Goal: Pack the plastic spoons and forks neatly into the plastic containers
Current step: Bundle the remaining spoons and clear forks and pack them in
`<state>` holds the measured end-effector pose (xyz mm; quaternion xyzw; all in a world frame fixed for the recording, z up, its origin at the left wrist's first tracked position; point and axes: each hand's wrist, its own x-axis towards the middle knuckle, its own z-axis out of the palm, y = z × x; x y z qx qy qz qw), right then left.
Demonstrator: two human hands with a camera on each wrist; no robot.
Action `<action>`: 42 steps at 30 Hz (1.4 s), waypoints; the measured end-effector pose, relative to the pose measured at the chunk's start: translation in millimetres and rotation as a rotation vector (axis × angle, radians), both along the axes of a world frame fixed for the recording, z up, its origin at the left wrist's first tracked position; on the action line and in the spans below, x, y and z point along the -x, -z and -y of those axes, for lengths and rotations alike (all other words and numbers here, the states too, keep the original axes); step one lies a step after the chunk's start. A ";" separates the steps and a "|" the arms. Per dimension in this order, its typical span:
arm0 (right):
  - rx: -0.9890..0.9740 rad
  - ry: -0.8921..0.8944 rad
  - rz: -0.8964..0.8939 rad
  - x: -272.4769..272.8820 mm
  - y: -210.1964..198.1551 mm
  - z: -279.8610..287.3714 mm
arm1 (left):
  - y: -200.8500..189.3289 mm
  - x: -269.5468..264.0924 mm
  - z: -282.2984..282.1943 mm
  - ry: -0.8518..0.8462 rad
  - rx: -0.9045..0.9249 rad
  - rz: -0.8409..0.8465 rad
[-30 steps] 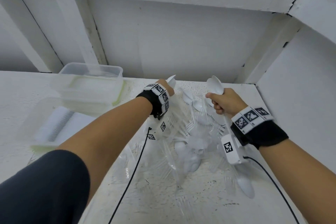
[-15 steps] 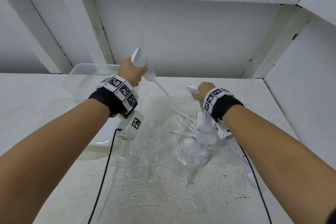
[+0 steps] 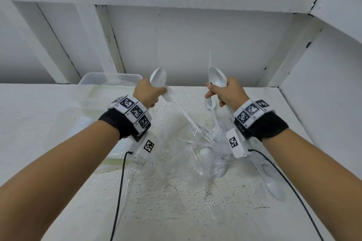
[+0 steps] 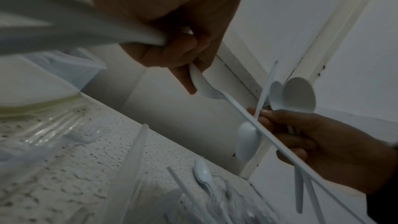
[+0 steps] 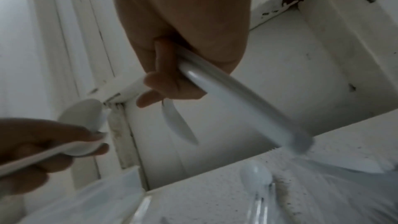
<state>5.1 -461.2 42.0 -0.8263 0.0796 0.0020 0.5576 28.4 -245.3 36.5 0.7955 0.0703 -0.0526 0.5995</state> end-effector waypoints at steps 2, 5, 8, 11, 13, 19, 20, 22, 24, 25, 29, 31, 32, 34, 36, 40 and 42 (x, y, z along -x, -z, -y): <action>-0.126 -0.040 0.002 20.6 -10.6 -5.6 | -1.6 8.1 3.4 0.013 0.040 -0.010; -0.234 -0.157 -0.008 51.9 -14.6 -15.7 | -2.5 22.6 5.6 0.024 0.088 -0.023; -0.309 -0.205 -0.015 79.4 -9.9 -27.8 | -2.3 38.8 4.3 0.042 0.112 -0.051; -0.117 -0.167 0.032 99.6 2.3 -37.9 | 1.2 56.5 2.7 0.049 0.124 -0.074; -0.009 -0.181 0.057 107.9 10.9 -44.0 | 5.1 67.9 0.6 0.044 0.134 -0.089; 0.234 -0.264 0.072 122.4 30.0 -58.0 | 15.7 91.6 -7.3 0.020 0.138 -0.086; 0.242 -0.265 0.079 124.4 31.3 -60.2 | 17.3 94.1 -8.5 0.009 0.138 -0.075; 0.254 -0.251 0.093 128.4 32.8 -64.4 | 20.2 98.7 -10.7 -0.015 0.141 -0.044; 0.264 -0.258 0.114 132.5 34.1 -69.2 | 22.3 102.9 -12.0 -0.029 0.135 -0.003; 0.259 -0.271 0.114 134.1 35.2 -72.0 | 23.1 104.6 -12.4 -0.031 0.125 0.018; 0.279 -0.281 0.098 136.9 38.1 -85.3 | 25.4 112.1 -10.7 -0.031 0.117 0.036; 0.279 -0.255 0.110 137.7 39.3 -89.7 | 27.1 114.0 -9.7 -0.062 0.183 -0.001; 0.269 -0.246 0.113 138.2 39.7 -91.0 | 28.3 113.9 -9.7 -0.082 0.223 -0.031; 0.254 -0.240 0.112 139.7 41.1 -92.9 | 30.5 113.2 -10.7 -0.096 0.314 -0.108; 0.244 -0.229 0.112 140.6 43.1 -94.3 | 31.0 112.7 -13.2 -0.084 0.417 -0.205; 0.273 -0.182 0.141 139.8 47.7 -96.0 | 25.2 112.5 -21.0 -0.034 0.605 -0.322; 0.270 -0.193 0.126 140.6 48.8 -95.6 | 22.6 113.0 -24.2 0.013 0.627 -0.321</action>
